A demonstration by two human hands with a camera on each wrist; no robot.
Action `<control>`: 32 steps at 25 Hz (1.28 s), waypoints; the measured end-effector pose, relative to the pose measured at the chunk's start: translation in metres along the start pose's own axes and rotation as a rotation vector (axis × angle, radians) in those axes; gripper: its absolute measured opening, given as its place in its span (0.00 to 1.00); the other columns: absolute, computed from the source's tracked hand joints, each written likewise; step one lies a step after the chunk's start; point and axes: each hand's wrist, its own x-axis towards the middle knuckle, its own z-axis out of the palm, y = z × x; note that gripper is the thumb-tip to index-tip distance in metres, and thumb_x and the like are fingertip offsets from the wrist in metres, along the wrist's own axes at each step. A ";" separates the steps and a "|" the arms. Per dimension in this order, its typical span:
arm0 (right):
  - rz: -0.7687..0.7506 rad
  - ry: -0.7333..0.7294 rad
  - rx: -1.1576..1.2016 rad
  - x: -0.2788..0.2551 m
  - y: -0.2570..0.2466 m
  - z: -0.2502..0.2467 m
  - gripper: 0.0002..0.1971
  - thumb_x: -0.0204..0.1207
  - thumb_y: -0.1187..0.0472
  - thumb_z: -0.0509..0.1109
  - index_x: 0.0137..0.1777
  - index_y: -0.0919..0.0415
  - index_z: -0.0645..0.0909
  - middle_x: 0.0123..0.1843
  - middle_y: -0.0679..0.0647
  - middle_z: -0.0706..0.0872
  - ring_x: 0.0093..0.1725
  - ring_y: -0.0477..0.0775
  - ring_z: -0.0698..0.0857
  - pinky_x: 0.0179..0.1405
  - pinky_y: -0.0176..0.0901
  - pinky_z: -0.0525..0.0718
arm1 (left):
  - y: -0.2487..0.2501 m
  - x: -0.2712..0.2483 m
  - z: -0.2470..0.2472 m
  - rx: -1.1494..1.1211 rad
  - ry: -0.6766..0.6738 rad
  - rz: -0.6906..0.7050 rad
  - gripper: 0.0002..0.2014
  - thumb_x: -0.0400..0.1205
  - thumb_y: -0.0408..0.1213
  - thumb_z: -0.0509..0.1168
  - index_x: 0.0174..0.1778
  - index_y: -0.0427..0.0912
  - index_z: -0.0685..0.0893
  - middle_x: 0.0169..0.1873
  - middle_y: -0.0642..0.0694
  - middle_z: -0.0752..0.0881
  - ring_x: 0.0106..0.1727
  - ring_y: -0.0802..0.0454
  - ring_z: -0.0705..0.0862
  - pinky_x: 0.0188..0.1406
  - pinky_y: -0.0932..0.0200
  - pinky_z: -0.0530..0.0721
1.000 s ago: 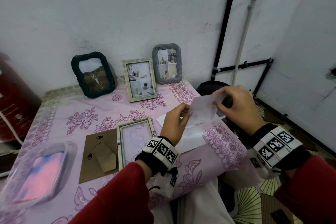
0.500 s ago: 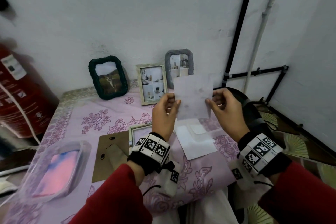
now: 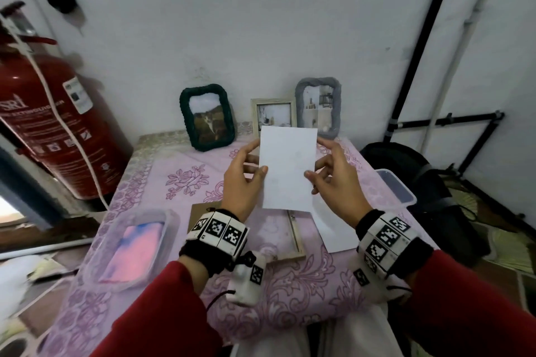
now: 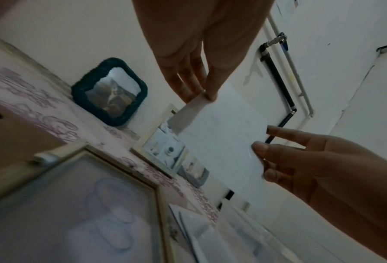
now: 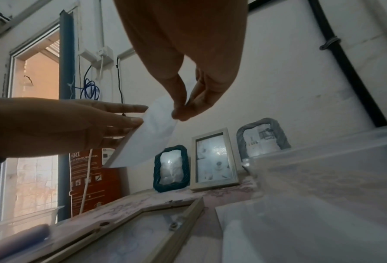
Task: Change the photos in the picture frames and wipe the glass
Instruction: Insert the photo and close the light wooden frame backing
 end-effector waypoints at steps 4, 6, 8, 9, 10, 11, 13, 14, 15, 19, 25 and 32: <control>0.026 -0.128 -0.066 0.000 0.004 0.016 0.37 0.73 0.73 0.70 0.78 0.52 0.60 0.41 0.55 0.78 0.31 0.53 0.83 0.29 0.36 0.86 | -0.018 -0.004 -0.022 0.073 -0.100 -0.082 0.28 0.77 0.23 0.65 0.72 0.48 0.70 0.44 0.51 0.78 0.37 0.55 0.78 0.37 0.65 0.81; 0.041 -0.205 -0.100 -0.001 0.006 0.021 0.40 0.72 0.74 0.70 0.79 0.52 0.56 0.42 0.49 0.77 0.30 0.55 0.85 0.27 0.28 0.82 | -0.024 -0.007 -0.030 0.104 -0.144 -0.128 0.32 0.76 0.22 0.66 0.73 0.49 0.67 0.47 0.48 0.77 0.39 0.51 0.79 0.42 0.56 0.83; 0.056 -0.269 -0.121 -0.003 0.009 0.026 0.42 0.71 0.74 0.70 0.80 0.52 0.54 0.42 0.48 0.76 0.31 0.58 0.86 0.28 0.26 0.80 | -0.031 -0.011 -0.035 0.156 -0.172 -0.159 0.35 0.75 0.23 0.67 0.75 0.51 0.64 0.47 0.49 0.77 0.41 0.49 0.80 0.45 0.51 0.84; 0.060 -0.297 -0.133 -0.004 0.011 0.028 0.42 0.70 0.74 0.70 0.80 0.52 0.53 0.42 0.47 0.76 0.32 0.57 0.85 0.29 0.26 0.79 | -0.033 -0.014 -0.037 0.171 -0.181 -0.167 0.36 0.75 0.22 0.68 0.76 0.52 0.63 0.47 0.50 0.77 0.41 0.49 0.80 0.46 0.51 0.85; 0.062 -0.321 -0.150 -0.005 0.012 0.031 0.43 0.69 0.73 0.71 0.80 0.53 0.53 0.41 0.46 0.75 0.32 0.54 0.84 0.29 0.25 0.78 | -0.036 -0.017 -0.039 0.172 -0.189 -0.175 0.37 0.75 0.22 0.68 0.76 0.52 0.62 0.47 0.49 0.76 0.40 0.50 0.80 0.45 0.53 0.85; 0.063 -0.338 -0.163 -0.006 0.014 0.032 0.43 0.69 0.73 0.71 0.80 0.53 0.53 0.41 0.46 0.75 0.33 0.49 0.82 0.29 0.23 0.76 | -0.038 -0.020 -0.041 0.167 -0.200 -0.179 0.39 0.74 0.21 0.67 0.77 0.52 0.61 0.46 0.50 0.75 0.39 0.51 0.79 0.44 0.57 0.85; 0.076 -0.370 -0.172 -0.008 0.017 0.035 0.44 0.68 0.73 0.71 0.80 0.53 0.52 0.39 0.46 0.74 0.32 0.44 0.79 0.29 0.21 0.74 | -0.043 -0.023 -0.043 0.165 -0.238 -0.194 0.43 0.73 0.18 0.67 0.80 0.50 0.56 0.44 0.49 0.74 0.37 0.53 0.77 0.42 0.65 0.83; 0.086 -0.384 -0.173 -0.010 0.018 0.037 0.45 0.68 0.73 0.72 0.80 0.53 0.52 0.39 0.47 0.74 0.32 0.43 0.78 0.29 0.21 0.74 | -0.045 -0.024 -0.044 0.183 -0.264 -0.201 0.46 0.72 0.17 0.67 0.81 0.50 0.53 0.45 0.48 0.74 0.38 0.52 0.77 0.43 0.65 0.82; 0.091 -0.398 -0.179 -0.011 0.019 0.038 0.45 0.68 0.72 0.72 0.80 0.53 0.51 0.39 0.47 0.74 0.31 0.43 0.78 0.29 0.21 0.74 | -0.046 -0.025 -0.045 0.213 -0.289 -0.204 0.48 0.72 0.16 0.67 0.82 0.50 0.51 0.46 0.46 0.74 0.40 0.51 0.77 0.44 0.63 0.82; 0.086 -0.447 -0.206 -0.010 0.021 0.038 0.43 0.66 0.72 0.72 0.77 0.55 0.54 0.38 0.45 0.74 0.31 0.40 0.78 0.29 0.22 0.74 | -0.048 -0.030 -0.047 0.212 -0.345 -0.228 0.53 0.69 0.15 0.69 0.82 0.53 0.48 0.43 0.49 0.73 0.36 0.56 0.76 0.36 0.70 0.82; 0.117 -0.548 -0.230 -0.013 0.028 0.039 0.35 0.64 0.75 0.72 0.68 0.59 0.60 0.38 0.44 0.74 0.26 0.29 0.78 0.24 0.25 0.75 | -0.055 -0.035 -0.050 0.249 -0.384 -0.259 0.57 0.66 0.18 0.74 0.81 0.58 0.47 0.50 0.39 0.76 0.38 0.51 0.80 0.32 0.69 0.83; 0.140 -0.557 -0.289 -0.016 0.034 0.040 0.34 0.64 0.72 0.75 0.67 0.60 0.62 0.38 0.43 0.73 0.32 0.39 0.76 0.26 0.24 0.74 | -0.066 -0.038 -0.052 0.420 -0.395 -0.236 0.62 0.59 0.30 0.82 0.80 0.59 0.46 0.62 0.43 0.76 0.63 0.47 0.77 0.63 0.45 0.81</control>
